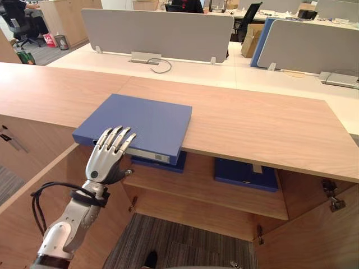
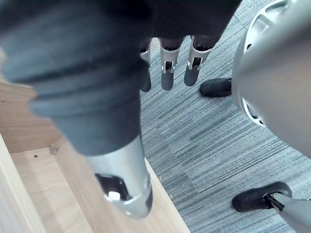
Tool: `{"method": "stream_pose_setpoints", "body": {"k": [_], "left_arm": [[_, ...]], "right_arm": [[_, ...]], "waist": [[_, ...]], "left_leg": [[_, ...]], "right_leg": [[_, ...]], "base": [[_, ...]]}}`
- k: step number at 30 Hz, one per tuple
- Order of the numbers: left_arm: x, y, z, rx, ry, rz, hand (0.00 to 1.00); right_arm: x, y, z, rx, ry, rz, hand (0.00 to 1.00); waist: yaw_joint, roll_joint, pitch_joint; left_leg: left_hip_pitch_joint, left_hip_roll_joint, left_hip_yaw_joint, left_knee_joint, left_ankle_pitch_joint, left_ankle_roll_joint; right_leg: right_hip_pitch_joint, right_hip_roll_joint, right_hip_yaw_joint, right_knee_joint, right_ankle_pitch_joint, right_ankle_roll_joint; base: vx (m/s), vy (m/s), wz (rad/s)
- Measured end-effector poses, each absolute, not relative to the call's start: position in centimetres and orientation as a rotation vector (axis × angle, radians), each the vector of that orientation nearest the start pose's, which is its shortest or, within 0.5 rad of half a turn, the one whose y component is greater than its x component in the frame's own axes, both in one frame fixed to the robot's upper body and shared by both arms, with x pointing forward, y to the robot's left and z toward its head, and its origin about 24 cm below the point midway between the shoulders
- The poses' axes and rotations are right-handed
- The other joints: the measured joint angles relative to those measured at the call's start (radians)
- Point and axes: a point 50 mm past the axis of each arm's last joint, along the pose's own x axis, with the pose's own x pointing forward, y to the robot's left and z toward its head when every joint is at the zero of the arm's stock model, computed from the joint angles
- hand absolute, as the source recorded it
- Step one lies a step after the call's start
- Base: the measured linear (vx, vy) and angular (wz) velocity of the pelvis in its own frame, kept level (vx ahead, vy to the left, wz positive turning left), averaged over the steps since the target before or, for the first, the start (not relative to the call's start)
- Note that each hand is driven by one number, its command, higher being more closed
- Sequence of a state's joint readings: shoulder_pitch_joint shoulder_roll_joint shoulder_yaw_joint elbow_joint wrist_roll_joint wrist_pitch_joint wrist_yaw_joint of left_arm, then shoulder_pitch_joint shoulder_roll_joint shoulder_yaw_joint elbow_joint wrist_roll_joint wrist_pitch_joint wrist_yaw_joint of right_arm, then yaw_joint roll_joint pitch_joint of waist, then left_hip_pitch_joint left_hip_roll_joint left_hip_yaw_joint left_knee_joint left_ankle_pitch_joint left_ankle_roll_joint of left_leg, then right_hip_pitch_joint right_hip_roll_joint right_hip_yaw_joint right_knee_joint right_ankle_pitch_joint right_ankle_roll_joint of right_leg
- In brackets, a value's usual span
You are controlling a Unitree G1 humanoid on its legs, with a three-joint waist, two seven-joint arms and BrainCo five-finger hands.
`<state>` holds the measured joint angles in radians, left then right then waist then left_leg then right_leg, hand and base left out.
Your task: Walk over to the cabinet, pick up the folder, carry it to the office cabinet, place the folder inside the office cabinet, then close the office cabinet door
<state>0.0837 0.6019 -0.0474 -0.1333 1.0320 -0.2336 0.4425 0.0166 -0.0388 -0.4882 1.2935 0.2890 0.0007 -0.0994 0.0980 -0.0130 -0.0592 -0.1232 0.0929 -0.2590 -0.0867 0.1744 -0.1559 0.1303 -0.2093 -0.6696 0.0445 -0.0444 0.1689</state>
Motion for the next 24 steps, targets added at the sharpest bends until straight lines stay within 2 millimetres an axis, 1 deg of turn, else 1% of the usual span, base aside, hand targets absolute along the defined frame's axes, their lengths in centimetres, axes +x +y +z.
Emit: {"method": "stream_pose_setpoints", "body": {"k": [6, 13, 15, 17, 24], "left_arm": [[23.6, 21.5, 10.1, 1.53, -0.596, 0.097, 0.0], [24.3, 22.2, 9.5, 1.566, -0.538, 0.101, 0.0], [24.5, 22.5, 8.9, 1.571, -0.506, 0.091, 0.0], [24.6, 22.7, 7.8, 1.576, -0.457, 0.06, 0.0], [25.2, 23.0, 7.0, 1.579, -0.422, 0.032, 0.0]], "right_arm": [[5.5, -20.1, -17.5, 0.463, 1.237, -0.712, 0.0], [5.6, -20.1, -17.5, 0.476, 1.233, -0.715, 0.0], [5.6, -20.1, -17.5, 0.477, 1.233, -0.713, 0.0], [5.7, -20.1, -17.5, 0.475, 1.228, -0.711, 0.0], [6.5, -20.8, -17.2, 0.433, 1.19, -0.689, 0.0]], "waist": [[-0.004, 0.0, -0.002], [-0.02, -0.001, -0.009], [-0.026, -0.001, -0.011], [-0.028, -0.001, -0.013], [-0.03, 0.005, -0.024]], "left_leg": [[0.002, -0.001, 0.002, 0.0, 0.0, 0.0], [0.005, -0.001, 0.008, 0.0, 0.0, 0.001], [0.006, -0.001, 0.011, 0.0, -0.001, 0.002], [0.015, -0.001, 0.013, 0.0, -0.003, 0.006], [0.028, 0.0, 0.017, 0.0, -0.009, 0.012]], "right_leg": [[-0.005, -0.006, 0.003, 0.014, -0.007, 0.004], [-0.008, -0.009, 0.01, 0.019, -0.007, 0.004], [-0.009, -0.011, 0.013, 0.021, -0.007, 0.004], [-0.001, -0.01, 0.015, 0.015, -0.008, 0.0], [0.015, -0.003, 0.016, -0.008, -0.007, -0.004]], "base": [[0.0, 0.0, 0.0], [0.0, 0.001, -0.01], [0.0, 0.009, -0.03], [0.0, 0.003, -0.05], [0.0, 0.0, -0.01]]}}
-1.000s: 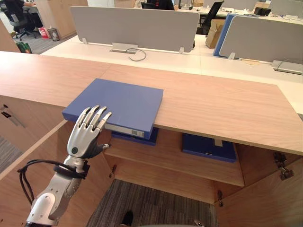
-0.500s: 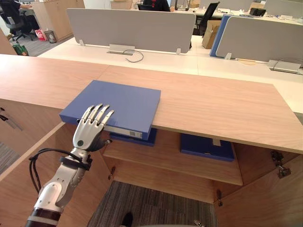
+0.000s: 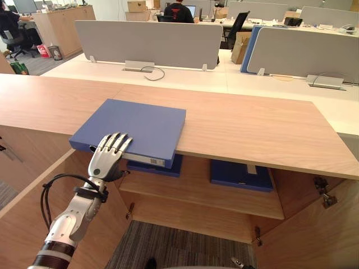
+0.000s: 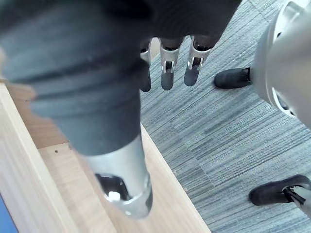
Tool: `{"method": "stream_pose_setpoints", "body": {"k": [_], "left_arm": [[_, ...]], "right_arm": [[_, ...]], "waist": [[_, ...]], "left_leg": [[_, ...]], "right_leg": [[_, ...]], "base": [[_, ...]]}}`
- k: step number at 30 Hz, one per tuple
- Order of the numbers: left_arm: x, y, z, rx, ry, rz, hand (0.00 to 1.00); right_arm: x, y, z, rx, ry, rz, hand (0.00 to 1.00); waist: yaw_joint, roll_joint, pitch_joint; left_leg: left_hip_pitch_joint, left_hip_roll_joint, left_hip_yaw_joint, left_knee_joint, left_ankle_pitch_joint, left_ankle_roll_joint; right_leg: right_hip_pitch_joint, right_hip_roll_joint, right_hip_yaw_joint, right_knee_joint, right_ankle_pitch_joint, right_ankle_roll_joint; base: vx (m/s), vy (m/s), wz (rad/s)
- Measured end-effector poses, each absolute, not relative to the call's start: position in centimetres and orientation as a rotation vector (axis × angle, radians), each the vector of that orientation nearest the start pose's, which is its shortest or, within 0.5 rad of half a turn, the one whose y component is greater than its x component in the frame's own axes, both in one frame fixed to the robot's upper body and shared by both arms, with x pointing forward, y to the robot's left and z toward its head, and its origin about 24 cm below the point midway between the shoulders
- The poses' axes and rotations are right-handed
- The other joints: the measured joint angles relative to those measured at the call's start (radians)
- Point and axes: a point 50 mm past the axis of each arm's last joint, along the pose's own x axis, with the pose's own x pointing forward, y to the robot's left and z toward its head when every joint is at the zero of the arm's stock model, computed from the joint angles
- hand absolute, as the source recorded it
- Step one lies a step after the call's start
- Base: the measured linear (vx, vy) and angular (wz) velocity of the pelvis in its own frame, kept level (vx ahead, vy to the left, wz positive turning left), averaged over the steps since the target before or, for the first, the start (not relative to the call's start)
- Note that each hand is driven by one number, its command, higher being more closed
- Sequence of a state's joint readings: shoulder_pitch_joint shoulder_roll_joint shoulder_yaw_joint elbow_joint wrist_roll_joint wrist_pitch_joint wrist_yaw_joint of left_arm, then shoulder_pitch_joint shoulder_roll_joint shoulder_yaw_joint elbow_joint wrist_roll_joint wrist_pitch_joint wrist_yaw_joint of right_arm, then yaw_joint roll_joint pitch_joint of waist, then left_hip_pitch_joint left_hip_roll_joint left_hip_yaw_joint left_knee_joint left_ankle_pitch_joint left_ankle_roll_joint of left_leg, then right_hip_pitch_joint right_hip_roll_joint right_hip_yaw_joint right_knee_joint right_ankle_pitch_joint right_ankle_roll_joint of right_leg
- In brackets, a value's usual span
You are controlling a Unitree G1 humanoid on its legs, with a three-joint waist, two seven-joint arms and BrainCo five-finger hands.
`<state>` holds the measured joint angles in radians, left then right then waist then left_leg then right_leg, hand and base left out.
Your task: Walk over to the cabinet, pick up the folder, carry it to the office cabinet, place the folder inside the office cabinet, then close the office cabinet door
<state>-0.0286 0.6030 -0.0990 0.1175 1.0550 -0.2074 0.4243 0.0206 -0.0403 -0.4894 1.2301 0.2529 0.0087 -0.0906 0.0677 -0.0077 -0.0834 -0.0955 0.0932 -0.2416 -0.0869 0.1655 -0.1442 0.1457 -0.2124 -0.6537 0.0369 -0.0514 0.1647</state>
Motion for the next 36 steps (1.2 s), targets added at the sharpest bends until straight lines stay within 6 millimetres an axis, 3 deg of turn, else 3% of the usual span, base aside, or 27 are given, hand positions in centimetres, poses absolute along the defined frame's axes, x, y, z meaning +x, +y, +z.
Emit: {"method": "stream_pose_setpoints", "body": {"k": [1, 10, 26, 29, 31, 34, 36], "left_arm": [[25.4, 23.0, 7.0, 1.581, -0.42, 0.034, 1.0], [27.7, 23.7, 9.0, 1.604, -0.447, 0.118, 1.0], [27.3, 24.1, 9.2, 1.618, -0.459, 0.145, 1.0], [25.9, 22.4, 9.8, 1.498, -0.496, 0.23, 1.0], [23.9, 19.9, 10.3, 1.345, -0.554, 0.242, 1.0], [20.5, 15.1, 11.0, 1.052, -0.655, 0.139, 1.0], [19.2, 13.0, 11.9, 0.881, -0.708, 0.072, 1.0]], "right_arm": [[6.6, -20.8, -17.2, 0.433, 1.187, -0.688, 0.0], [7.4, -20.9, -17.0, 0.431, 1.163, -0.679, 0.0], [8.3, -21.5, -16.7, 0.418, 1.138, -0.675, 0.0], [8.1, -21.4, -16.8, 0.421, 1.144, -0.678, 0.0], [7.5, -21.3, -16.9, 0.424, 1.16, -0.685, 0.0], [6.1, -20.7, -17.3, 0.434, 1.207, -0.695, 0.0], [5.6, -20.1, -17.5, 0.447, 1.235, -0.693, 0.0]], "waist": [[-0.001, -0.001, 0.002], [-0.024, -0.001, 0.008], [-0.026, 0.006, 0.048], [-0.028, 0.004, 0.057], [-0.027, -0.002, 0.064], [-0.022, -0.007, 0.064], [-0.022, -0.006, 0.064]], "left_leg": [[0.008, -0.001, 0.002, 0.0, -0.002, 0.0], [0.013, -0.003, 0.011, 0.0, -0.01, -0.001], [0.046, -0.004, 0.032, -0.004, -0.028, 0.0], [0.041, -0.004, 0.033, -0.003, -0.028, -0.001], [0.035, -0.006, 0.033, 0.0, -0.029, -0.001], [0.023, -0.006, 0.034, 0.001, -0.029, -0.001], [0.023, -0.004, 0.036, 0.001, -0.029, -0.001]], "right_leg": [[0.009, 0.0, 0.0, -0.005, 0.0, -0.001], [0.017, 0.002, 0.002, -0.023, 0.004, 0.003], [0.044, 0.001, 0.02, -0.042, 0.006, 0.002], [0.04, -0.001, 0.02, -0.038, 0.005, 0.002], [0.034, -0.002, 0.02, -0.037, 0.005, 0.003], [0.021, -0.002, 0.022, -0.032, 0.007, 0.005], [0.019, -0.001, 0.026, -0.032, 0.006, 0.005]], "base": [[0.0, 0.0, 0.0], [0.0, 0.001, 0.0], [0.01, 0.003, -0.04], [0.0, 0.0, 0.0], [0.02, 0.009, 0.01], [0.04, 0.013, 0.02], [0.0, 0.0, 0.0]]}}
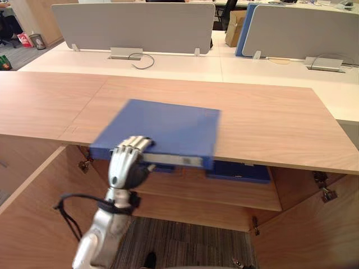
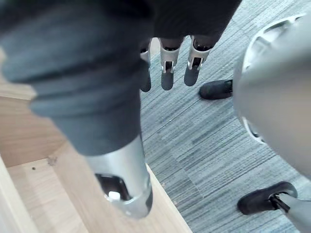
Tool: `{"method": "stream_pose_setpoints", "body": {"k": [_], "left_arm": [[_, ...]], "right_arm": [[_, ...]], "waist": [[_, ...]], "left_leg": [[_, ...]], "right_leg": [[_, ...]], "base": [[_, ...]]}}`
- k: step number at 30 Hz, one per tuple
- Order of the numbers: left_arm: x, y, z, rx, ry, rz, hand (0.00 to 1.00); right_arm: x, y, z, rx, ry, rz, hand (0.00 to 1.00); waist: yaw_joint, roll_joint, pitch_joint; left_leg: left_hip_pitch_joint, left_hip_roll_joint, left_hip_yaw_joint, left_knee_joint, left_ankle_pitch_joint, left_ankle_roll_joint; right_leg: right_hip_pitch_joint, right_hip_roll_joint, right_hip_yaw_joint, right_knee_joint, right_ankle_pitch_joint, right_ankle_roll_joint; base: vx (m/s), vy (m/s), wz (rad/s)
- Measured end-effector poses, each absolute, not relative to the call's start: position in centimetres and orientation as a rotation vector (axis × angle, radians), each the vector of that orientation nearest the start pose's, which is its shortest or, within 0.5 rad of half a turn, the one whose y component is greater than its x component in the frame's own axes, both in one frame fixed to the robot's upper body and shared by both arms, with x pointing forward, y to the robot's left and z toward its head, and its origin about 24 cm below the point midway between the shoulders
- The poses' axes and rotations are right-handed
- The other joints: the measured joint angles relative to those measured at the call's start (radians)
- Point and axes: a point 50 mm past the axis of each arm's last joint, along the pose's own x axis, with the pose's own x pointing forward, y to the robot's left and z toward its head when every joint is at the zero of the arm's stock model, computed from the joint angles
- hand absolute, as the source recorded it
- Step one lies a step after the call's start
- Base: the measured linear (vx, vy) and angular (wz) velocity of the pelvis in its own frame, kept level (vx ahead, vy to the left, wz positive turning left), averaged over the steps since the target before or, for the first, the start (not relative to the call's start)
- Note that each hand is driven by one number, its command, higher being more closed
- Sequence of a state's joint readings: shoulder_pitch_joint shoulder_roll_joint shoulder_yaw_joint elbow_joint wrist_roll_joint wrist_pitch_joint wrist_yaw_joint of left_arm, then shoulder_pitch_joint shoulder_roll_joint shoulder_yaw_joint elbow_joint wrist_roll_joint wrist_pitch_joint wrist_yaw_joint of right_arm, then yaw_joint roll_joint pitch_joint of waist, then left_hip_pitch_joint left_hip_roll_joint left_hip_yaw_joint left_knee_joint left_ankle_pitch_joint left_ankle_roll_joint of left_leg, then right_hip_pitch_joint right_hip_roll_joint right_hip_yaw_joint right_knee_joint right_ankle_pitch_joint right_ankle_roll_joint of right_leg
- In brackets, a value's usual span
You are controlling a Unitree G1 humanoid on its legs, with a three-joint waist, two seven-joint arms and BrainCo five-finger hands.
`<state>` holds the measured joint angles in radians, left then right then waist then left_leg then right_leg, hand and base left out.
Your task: Walk over to the cabinet, pick up the folder, carry it to the office cabinet, place the folder inside the office cabinet, then close the office cabinet door
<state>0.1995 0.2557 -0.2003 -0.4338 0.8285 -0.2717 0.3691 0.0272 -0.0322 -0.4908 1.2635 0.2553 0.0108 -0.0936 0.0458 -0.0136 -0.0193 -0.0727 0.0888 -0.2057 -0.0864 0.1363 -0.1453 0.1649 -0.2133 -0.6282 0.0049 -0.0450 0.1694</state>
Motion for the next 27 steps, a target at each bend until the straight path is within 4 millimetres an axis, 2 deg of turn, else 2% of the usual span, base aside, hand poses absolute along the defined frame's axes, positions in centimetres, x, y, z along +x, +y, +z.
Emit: {"method": "stream_pose_setpoints", "body": {"k": [3, 10, 13, 21, 23, 26, 27], "left_arm": [[18.3, 12.3, 13.1, 0.697, -0.737, 0.048, 1.0], [16.9, 13.6, 14.8, 0.464, -0.737, 0.128, 1.0], [16.4, 13.9, 15.4, 0.414, -0.746, 0.155, 1.0], [16.1, 14.0, 16.0, 0.331, -0.762, 0.167, 1.0], [16.1, 14.1, 15.9, 0.297, -0.749, 0.155, 1.0], [16.2, 14.3, 15.8, 0.212, -0.724, 0.113, 1.0], [16.3, 14.5, 15.8, 0.13, -0.705, 0.08, 1.0]], "right_arm": [[5.3, -20.0, -17.6, 0.449, 1.244, -0.693, 0.0], [5.5, -19.6, -17.6, 0.43, 1.236, -0.652, 0.0], [6.8, -19.4, -17.3, 0.367, 1.181, -0.573, 0.0], [9.5, -18.6, -16.3, 0.333, 1.05, -0.472, 0.0], [10.9, -18.6, -15.3, 0.319, 0.956, -0.434, 0.0], [12.0, -19.1, -13.9, 0.32, 0.848, -0.43, 0.0], [12.8, -19.3, -13.2, 0.322, 0.791, -0.424, 0.0]], "waist": [[-0.001, 0.002, -0.001], [0.0, -0.007, 0.003], [-0.003, -0.011, 0.003], [-0.016, -0.015, -0.001], [-0.038, -0.016, -0.001], [-0.046, -0.014, -0.002], [-0.051, -0.013, -0.003]], "left_leg": [[0.0, 0.002, 0.001, 0.0, 0.0, 0.0], [0.0, 0.012, 0.024, 0.0, 0.0, 0.0], [-0.003, 0.028, 0.066, 0.0, -0.002, -0.003], [0.009, 0.059, 0.163, 0.0, -0.011, -0.007], [0.028, 0.062, 0.189, 0.0, -0.013, -0.006], [0.052, 0.065, 0.221, 0.0, -0.024, -0.003], [0.058, 0.067, 0.244, 0.0, -0.028, -0.002]], "right_leg": [[-0.002, 0.001, 0.002, 0.002, 0.0, 0.0], [-0.022, 0.002, 0.029, 0.013, -0.001, 0.0], [-0.058, 0.008, 0.077, 0.02, 0.003, -0.006], [-0.114, 0.024, 0.179, 0.021, 0.021, -0.027], [-0.114, 0.025, 0.206, 0.022, 0.025, -0.03], [-0.121, 0.023, 0.244, 0.028, 0.026, -0.031], [-0.133, 0.023, 0.269, 0.032, 0.028, -0.032]], "base": [[0.0, 0.0, 0.0], [-0.02, 0.014, -0.1], [-0.01, 0.012, -0.37], [0.0, 0.013, -0.39], [-0.02, 0.016, -0.33], [-0.04, 0.045, -0.42], [-0.03, 0.035, -0.38]]}}
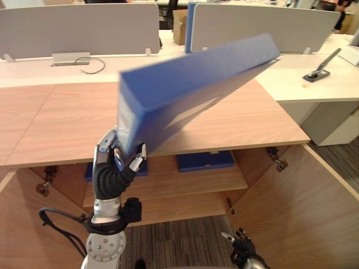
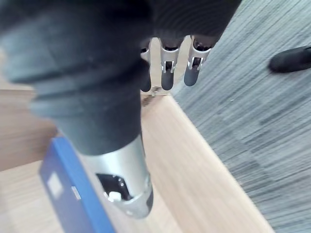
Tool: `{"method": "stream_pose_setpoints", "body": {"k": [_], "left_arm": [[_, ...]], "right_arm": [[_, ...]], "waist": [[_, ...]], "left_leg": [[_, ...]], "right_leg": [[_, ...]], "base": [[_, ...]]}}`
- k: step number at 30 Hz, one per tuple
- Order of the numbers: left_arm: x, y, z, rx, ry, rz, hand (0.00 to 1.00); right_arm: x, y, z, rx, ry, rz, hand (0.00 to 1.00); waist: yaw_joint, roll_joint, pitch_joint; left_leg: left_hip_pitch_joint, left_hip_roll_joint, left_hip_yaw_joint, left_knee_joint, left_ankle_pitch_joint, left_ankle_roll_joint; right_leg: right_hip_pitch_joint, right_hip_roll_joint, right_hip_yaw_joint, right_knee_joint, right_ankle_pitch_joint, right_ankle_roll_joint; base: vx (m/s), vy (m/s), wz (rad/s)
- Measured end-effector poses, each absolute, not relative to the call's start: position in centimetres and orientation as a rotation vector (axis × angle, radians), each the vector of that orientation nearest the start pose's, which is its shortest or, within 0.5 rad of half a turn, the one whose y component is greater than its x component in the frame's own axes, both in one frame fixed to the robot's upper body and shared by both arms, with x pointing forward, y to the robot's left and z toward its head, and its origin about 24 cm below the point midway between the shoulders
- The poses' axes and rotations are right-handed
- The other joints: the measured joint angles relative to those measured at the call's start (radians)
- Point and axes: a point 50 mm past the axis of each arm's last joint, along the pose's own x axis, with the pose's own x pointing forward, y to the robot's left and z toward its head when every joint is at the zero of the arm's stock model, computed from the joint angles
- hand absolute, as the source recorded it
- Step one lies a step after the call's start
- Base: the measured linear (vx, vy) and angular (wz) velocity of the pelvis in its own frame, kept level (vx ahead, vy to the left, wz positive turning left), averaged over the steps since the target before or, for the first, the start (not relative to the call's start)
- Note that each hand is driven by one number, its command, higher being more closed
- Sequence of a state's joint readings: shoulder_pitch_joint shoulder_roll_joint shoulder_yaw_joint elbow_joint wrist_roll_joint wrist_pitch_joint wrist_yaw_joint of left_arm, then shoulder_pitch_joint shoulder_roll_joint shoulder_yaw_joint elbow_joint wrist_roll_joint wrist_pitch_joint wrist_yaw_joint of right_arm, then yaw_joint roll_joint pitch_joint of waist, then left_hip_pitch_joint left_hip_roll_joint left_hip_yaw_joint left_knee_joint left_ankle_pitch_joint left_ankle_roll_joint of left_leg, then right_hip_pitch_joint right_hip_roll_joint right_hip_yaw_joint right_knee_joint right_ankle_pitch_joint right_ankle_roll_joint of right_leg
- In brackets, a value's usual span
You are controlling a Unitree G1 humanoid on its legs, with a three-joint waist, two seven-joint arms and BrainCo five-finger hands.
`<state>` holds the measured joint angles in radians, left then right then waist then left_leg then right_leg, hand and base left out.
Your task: Walk over to the cabinet, pick up the folder, carry it to the office cabinet, place the folder inside the office cabinet, then close the office cabinet door
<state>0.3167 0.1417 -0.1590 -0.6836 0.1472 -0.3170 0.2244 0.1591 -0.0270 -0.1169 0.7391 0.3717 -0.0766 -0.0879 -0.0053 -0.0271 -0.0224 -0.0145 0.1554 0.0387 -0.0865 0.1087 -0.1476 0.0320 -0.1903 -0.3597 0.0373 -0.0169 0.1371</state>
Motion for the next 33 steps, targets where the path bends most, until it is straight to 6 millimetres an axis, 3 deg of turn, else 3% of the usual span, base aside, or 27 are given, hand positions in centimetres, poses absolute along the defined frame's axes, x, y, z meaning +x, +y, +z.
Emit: {"method": "stream_pose_setpoints", "body": {"k": [7, 12, 18, 23, 25, 27, 33], "left_arm": [[17.0, 16.9, 16.3, -0.311, -0.683, -0.037, 1.0], [17.1, 18.6, 16.7, -0.425, -0.727, 0.013, 1.0], [16.7, 20.0, 16.8, -0.368, -0.755, 0.096, 1.0], [16.4, 20.6, 16.7, -0.317, -0.758, 0.155, 1.0], [16.3, 20.7, 16.6, -0.28, -0.752, 0.176, 1.0], [16.4, 20.6, 16.6, -0.269, -0.745, 0.173, 1.0], [16.5, 20.5, 16.6, -0.27, -0.733, 0.167, 1.0]], "right_arm": [[13.6, -20.1, -10.8, 0.337, 0.635, -0.433, 0.0], [14.7, -20.4, -8.1, 0.374, 0.473, -0.469, 0.0], [16.3, -21.8, -2.0, 0.383, 0.164, -0.49, 0.0], [16.9, -22.8, 4.9, 0.354, -0.149, -0.437, 0.0], [17.4, -22.5, 8.7, 0.336, -0.33, -0.375, 0.0], [18.2, -22.1, 11.3, 0.329, -0.461, -0.316, 0.0], [20.6, -20.5, 15.4, 0.323, -0.629, -0.129, 0.0]], "waist": [[-0.023, 0.007, 0.004], [-0.037, 0.016, 0.006], [-0.043, 0.038, 0.025], [-0.048, 0.055, 0.042], [-0.047, 0.059, 0.05], [-0.047, 0.058, 0.058], [-0.036, 0.06, 0.06]], "left_leg": [[0.046, 0.0, 0.108, 0.001, -0.015, 0.005], [0.074, -0.005, 0.168, 0.003, -0.03, 0.006], [0.104, -0.012, 0.236, 0.042, -0.072, 0.01], [0.108, -0.012, 0.252, 0.062, -0.089, 0.011], [0.124, -0.012, 0.253, 0.073, -0.102, 0.01], [0.137, -0.012, 0.261, 0.076, -0.11, 0.012], [0.139, -0.012, 0.269, 0.08, -0.114, 0.012]], "right_leg": [[-0.038, 0.0, 0.114, 0.006, 0.025, 0.0], [-0.053, -0.002, 0.178, 0.007, 0.037, 0.004], [-0.062, -0.006, 0.257, 0.014, 0.044, 0.008], [-0.068, -0.004, 0.284, 0.016, 0.045, 0.009], [-0.057, -0.003, 0.298, 0.016, 0.045, 0.01], [-0.049, -0.003, 0.307, 0.017, 0.045, 0.01], [-0.045, -0.002, 0.311, 0.017, 0.046, 0.012]], "base": [[-0.02, 0.047, -0.48], [-0.01, 0.042, -0.38], [0.0, 0.035, -0.35], [0.02, 0.01, -0.16], [0.02, 0.012, -0.19], [0.01, 0.017, -0.14], [0.01, 0.005, -0.04]]}}
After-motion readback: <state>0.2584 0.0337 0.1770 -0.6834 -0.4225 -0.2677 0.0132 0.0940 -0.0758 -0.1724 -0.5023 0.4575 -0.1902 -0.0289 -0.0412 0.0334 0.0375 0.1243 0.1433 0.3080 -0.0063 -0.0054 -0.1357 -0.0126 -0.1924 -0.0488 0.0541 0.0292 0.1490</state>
